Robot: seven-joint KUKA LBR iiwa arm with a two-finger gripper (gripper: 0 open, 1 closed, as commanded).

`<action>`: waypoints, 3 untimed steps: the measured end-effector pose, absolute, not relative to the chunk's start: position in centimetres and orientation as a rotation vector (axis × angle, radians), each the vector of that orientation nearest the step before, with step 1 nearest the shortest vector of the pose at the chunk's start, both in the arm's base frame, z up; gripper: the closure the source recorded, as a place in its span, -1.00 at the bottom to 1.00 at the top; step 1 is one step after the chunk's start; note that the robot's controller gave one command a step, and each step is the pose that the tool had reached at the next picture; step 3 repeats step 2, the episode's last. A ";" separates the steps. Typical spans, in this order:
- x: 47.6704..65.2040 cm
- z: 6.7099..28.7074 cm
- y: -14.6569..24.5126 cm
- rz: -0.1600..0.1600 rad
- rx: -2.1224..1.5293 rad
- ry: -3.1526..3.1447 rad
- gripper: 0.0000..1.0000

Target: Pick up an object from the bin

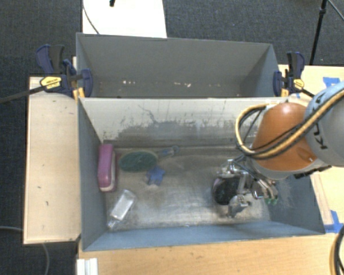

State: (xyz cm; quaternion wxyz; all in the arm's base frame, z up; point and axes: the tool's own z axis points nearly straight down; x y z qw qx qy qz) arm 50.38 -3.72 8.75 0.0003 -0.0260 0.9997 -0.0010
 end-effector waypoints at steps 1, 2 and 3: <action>50.5 8.7 -3.3 0.000 -0.094 3.138 1.00; 49.3 22.8 -3.3 -0.002 -0.203 3.126 1.00; 49.3 22.8 -3.3 -0.002 -0.203 3.126 1.00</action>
Offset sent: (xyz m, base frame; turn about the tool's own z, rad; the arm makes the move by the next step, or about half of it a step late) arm 0.0000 0.0000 0.0000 0.0000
